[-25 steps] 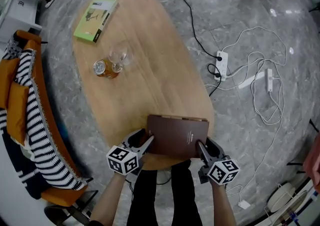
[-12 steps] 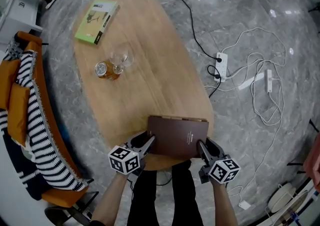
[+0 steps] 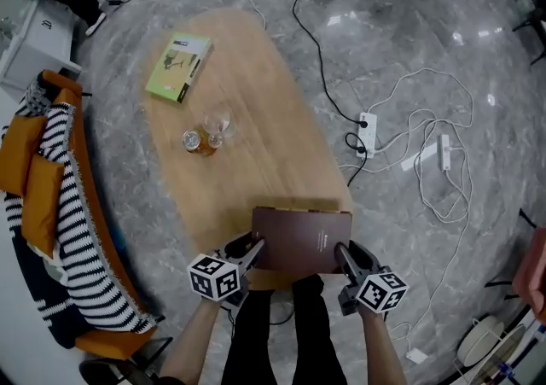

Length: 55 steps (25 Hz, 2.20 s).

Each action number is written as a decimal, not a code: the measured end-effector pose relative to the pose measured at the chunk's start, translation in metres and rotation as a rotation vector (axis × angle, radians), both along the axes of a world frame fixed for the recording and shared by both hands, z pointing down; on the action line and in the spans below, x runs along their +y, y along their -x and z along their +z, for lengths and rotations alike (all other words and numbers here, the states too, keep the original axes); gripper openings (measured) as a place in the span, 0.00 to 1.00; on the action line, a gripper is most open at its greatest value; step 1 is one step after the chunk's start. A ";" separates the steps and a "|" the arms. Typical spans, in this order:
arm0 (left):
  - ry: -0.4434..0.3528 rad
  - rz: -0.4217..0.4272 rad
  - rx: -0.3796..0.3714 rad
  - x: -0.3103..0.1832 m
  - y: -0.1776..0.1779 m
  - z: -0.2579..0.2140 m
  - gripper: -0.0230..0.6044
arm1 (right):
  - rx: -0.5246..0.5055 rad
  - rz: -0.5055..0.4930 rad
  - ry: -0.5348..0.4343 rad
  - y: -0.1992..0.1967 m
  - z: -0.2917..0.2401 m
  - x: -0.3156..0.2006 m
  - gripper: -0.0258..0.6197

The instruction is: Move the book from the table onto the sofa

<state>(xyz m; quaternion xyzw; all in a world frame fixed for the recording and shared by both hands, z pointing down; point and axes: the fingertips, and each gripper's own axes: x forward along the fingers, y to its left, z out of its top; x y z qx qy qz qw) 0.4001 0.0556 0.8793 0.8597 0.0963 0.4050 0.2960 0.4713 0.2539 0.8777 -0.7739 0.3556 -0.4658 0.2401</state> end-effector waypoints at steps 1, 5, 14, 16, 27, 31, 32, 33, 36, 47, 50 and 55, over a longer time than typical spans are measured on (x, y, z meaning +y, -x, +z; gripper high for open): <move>0.000 0.001 -0.002 0.000 0.000 -0.010 0.27 | 0.000 0.002 -0.002 0.000 -0.010 0.000 0.27; 0.006 0.010 -0.012 0.004 0.005 -0.046 0.27 | 0.000 0.008 -0.006 0.002 -0.046 0.004 0.27; 0.012 0.017 -0.035 0.018 0.013 -0.125 0.26 | -0.010 0.031 -0.014 0.007 -0.124 0.018 0.27; 0.013 0.022 -0.031 0.021 0.012 -0.145 0.26 | -0.021 0.042 -0.023 0.009 -0.143 0.022 0.27; 0.002 0.078 0.002 0.036 0.012 -0.267 0.26 | -0.025 0.113 -0.075 0.023 -0.258 0.043 0.27; -0.002 0.100 0.008 0.042 0.019 -0.307 0.26 | -0.001 0.111 -0.079 0.029 -0.299 0.050 0.27; -0.004 0.101 0.015 0.044 0.020 -0.315 0.26 | 0.006 0.112 -0.082 0.030 -0.306 0.052 0.27; -0.005 0.102 0.024 0.046 0.020 -0.323 0.25 | 0.013 0.113 -0.085 0.031 -0.313 0.055 0.27; -0.008 0.109 0.042 0.052 0.025 -0.339 0.24 | 0.037 0.115 -0.096 0.034 -0.329 0.062 0.27; -0.041 0.102 0.096 0.052 0.018 -0.350 0.24 | 0.085 0.132 -0.117 0.028 -0.335 0.063 0.26; -0.037 0.076 0.091 0.054 0.021 -0.349 0.24 | 0.090 0.103 -0.119 0.023 -0.336 0.062 0.26; -0.026 -0.025 0.085 0.049 0.034 -0.350 0.24 | 0.092 0.005 -0.132 0.016 -0.337 0.049 0.26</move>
